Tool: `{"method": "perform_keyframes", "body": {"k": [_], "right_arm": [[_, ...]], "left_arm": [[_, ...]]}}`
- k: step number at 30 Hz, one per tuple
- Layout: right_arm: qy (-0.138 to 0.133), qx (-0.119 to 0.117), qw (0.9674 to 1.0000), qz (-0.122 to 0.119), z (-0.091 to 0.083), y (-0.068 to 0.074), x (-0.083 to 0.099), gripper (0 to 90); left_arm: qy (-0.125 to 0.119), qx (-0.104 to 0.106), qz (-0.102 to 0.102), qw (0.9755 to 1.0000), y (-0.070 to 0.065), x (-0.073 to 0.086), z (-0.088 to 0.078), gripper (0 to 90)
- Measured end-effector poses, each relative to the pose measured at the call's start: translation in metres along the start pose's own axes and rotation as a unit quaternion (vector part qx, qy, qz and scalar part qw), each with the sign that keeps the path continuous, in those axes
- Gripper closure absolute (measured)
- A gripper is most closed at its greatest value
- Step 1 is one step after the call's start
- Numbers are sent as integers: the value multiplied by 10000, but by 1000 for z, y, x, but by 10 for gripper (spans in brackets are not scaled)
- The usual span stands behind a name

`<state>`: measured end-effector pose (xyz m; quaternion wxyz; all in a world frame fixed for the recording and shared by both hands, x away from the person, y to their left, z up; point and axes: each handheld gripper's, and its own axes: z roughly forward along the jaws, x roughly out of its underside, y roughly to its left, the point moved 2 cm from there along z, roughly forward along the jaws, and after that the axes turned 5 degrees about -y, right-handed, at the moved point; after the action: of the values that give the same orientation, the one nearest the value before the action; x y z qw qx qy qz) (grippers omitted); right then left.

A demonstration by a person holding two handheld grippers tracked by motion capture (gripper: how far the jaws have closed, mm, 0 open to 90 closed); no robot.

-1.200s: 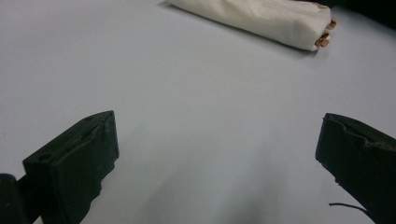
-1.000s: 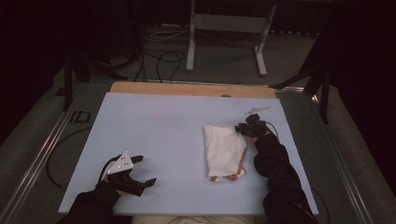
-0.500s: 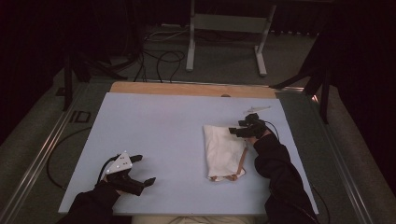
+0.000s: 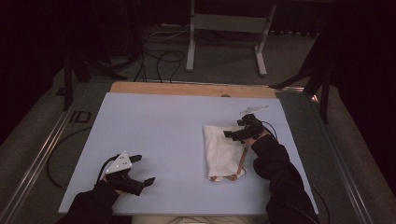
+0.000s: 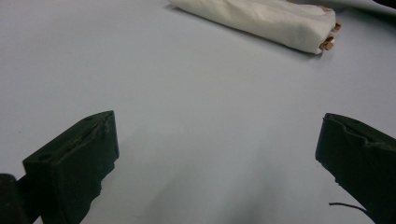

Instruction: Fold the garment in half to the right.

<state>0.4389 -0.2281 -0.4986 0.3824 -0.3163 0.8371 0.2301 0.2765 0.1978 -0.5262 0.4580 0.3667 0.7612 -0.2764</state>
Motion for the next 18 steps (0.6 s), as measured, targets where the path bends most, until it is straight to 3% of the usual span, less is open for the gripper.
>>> {"method": "perform_keyframes", "body": {"k": [8, 18], "right_arm": [[-130, -56, 9995, -277, -3, 14, -5, 93], [-207, -267, 9987, -392, -9, 27, 0, 93]], "left_arm": [[11, -3, -11, 10000, 2, 1, -2, 2], [24, 30, -16, 10000, 2, 3, -2, 2]]}}
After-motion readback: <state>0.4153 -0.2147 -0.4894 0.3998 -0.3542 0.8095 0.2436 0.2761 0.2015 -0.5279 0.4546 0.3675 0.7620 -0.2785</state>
